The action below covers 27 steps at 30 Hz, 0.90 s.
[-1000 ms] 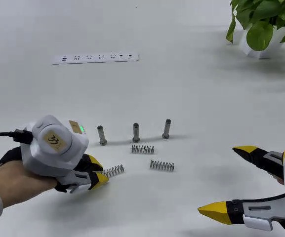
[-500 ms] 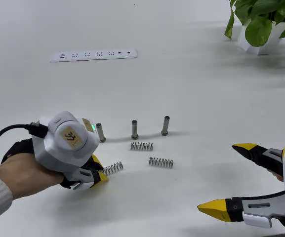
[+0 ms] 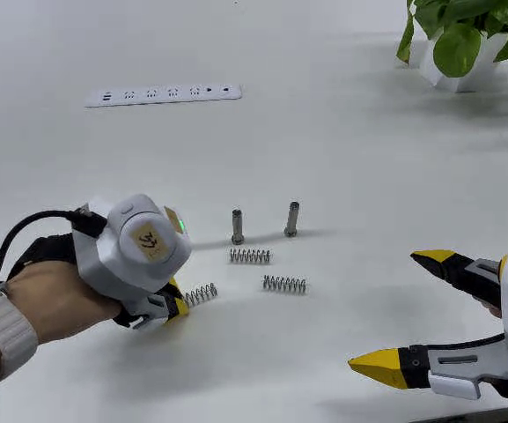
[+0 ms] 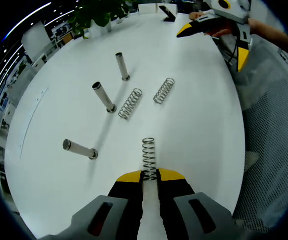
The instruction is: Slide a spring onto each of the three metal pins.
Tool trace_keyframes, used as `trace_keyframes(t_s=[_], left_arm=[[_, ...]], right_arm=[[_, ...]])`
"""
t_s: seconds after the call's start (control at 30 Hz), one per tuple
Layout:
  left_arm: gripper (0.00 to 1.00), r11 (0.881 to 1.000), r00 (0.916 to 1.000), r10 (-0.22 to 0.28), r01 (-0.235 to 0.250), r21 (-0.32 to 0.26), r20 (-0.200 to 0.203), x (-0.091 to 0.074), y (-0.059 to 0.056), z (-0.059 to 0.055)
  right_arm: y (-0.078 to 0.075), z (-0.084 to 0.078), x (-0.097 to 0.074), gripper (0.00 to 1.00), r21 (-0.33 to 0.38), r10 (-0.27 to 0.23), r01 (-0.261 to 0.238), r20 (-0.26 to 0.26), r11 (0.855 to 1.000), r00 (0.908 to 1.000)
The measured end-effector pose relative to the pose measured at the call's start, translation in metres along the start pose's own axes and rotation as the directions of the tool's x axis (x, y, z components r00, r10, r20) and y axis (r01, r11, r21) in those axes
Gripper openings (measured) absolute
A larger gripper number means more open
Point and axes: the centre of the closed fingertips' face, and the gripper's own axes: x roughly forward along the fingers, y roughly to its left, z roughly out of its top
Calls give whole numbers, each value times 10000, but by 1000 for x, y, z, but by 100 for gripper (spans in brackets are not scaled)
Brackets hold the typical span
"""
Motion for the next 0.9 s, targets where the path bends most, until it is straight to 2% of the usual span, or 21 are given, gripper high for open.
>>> trace_keyframes(t_s=[0.13,0.2,0.27,0.33,0.4,0.53,0.57,0.7,0.83,0.9], left_arm=[[10,9987,9987,181,-158,-477,473,-1,2,-3],[10,9942,9958,70,28,-1074,911,-1,1,0],[10,9897,9926,-37,210,-1416,1214,-2,1,1],[10,9893,9910,68,127,-1453,1335,-3,2,1],[10,9876,9865,154,106,-1568,1633,-7,1,6],[10,9885,9685,59,319,-1477,2488,-14,-6,21],[10,9886,9652,48,348,-1467,2614,-15,-7,22],[10,9827,9408,-29,655,-1734,3388,-19,-9,31],[10,9853,9383,-119,699,-1557,3457,-21,-11,29],[10,9869,9339,-219,772,-1414,3569,-22,-14,31]], right_arm=[[0,1,-1,98,64,-34,33,80,10000,10000],[0,1,-1,98,76,-38,37,84,10000,10000],[0,1,-1,98,58,-44,44,48,10000,10000],[0,1,-1,98,62,-27,27,45,10000,10000],[0,3,0,98,49,-8,8,54,10000,10000],[1,4,2,98,-34,62,-62,-55,10000,10000],[0,3,3,97,-103,51,-52,-128,9999,9999],[4,8,5,96,-107,248,-249,-106,9996,9996],[8,16,9,95,-207,460,-462,-81,9987,9989],[11,20,11,92,-164,717,-719,-103,9973,9974]])
